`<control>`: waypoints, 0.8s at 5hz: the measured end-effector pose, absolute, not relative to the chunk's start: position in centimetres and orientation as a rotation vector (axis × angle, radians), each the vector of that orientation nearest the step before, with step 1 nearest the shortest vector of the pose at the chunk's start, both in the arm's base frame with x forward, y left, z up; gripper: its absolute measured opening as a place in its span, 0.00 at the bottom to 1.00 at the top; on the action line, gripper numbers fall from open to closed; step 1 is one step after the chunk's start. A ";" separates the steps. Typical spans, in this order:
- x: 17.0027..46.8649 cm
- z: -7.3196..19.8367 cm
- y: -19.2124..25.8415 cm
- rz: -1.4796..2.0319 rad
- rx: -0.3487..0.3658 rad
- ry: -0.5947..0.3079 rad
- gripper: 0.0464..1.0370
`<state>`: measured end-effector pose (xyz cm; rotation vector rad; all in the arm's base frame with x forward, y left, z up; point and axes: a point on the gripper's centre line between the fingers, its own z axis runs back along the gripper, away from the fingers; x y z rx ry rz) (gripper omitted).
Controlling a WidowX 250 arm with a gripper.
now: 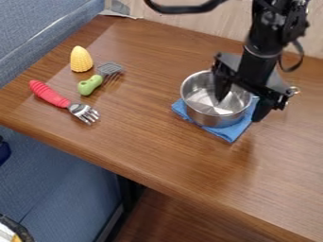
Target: Moved the silver pot on the top of the blue towel
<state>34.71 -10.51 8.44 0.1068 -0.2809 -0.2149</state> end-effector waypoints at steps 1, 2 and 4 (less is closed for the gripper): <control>34.5 10.4 -10.2 -0.200 0.083 -0.316 0.97; 34.1 13.6 -9.0 -0.136 0.019 -0.374 0.96; 33.6 15.1 -7.9 -0.099 0.006 -0.381 0.96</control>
